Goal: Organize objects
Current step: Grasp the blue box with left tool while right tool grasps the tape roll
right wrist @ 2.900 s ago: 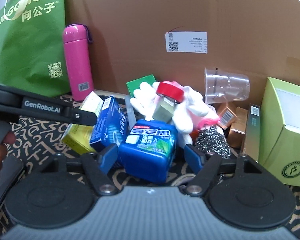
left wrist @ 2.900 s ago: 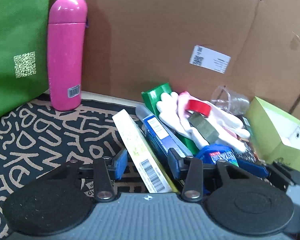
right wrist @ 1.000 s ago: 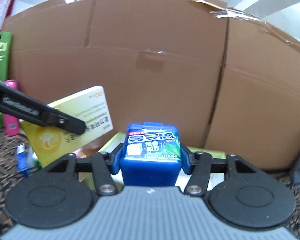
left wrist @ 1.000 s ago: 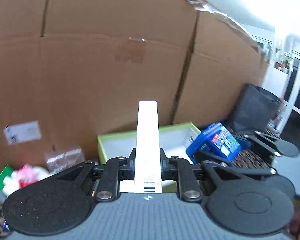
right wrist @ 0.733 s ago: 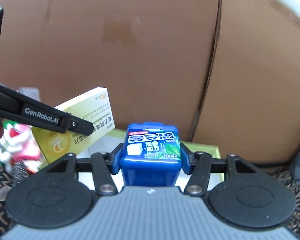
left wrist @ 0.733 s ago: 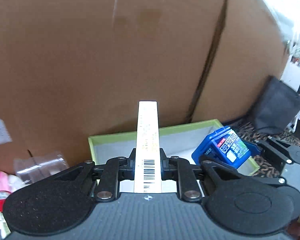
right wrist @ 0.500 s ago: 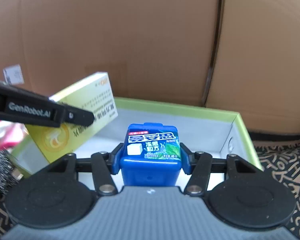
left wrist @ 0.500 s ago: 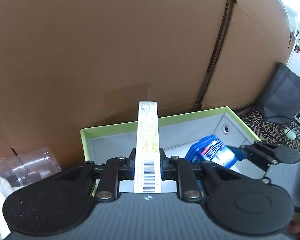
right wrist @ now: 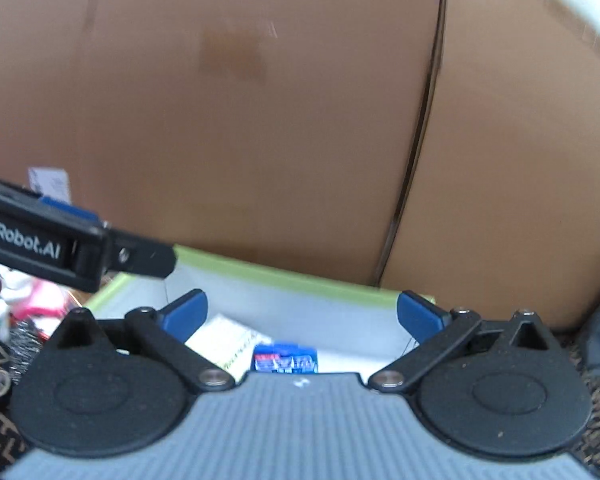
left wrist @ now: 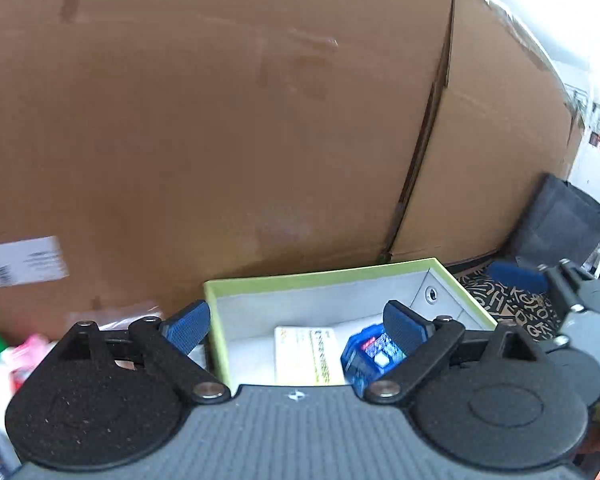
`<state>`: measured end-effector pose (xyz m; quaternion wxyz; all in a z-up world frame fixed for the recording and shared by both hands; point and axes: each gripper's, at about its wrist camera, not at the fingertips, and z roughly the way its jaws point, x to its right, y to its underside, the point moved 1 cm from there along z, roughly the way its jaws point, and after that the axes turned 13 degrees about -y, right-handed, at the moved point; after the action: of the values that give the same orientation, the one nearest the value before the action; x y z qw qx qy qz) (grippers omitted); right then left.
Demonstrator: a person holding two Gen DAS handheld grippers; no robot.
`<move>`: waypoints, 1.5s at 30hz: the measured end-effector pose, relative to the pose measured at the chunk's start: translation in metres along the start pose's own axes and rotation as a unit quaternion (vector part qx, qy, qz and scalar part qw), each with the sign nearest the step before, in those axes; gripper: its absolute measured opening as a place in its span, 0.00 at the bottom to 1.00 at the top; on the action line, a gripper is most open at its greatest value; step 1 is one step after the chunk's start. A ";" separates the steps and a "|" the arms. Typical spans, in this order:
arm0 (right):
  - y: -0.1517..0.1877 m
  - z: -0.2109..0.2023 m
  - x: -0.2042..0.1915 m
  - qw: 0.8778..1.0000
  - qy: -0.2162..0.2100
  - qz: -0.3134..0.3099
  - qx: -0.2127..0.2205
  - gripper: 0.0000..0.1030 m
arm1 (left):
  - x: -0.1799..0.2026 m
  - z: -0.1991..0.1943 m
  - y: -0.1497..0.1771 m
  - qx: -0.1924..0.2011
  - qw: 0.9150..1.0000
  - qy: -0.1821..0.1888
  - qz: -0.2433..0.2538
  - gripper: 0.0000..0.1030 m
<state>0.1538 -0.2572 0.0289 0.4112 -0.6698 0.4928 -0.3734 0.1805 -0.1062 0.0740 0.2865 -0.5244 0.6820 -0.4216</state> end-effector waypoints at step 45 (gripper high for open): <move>0.085 0.012 -0.195 0.966 -0.223 0.035 -0.130 0.50 | -0.175 -0.071 0.125 -0.097 0.981 -0.130 -0.105 0.35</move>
<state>0.0884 -0.0818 -0.0724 0.4331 -0.7662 0.4558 -0.1330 0.1127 0.0922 -0.0102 0.2742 -0.6688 0.6177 -0.3097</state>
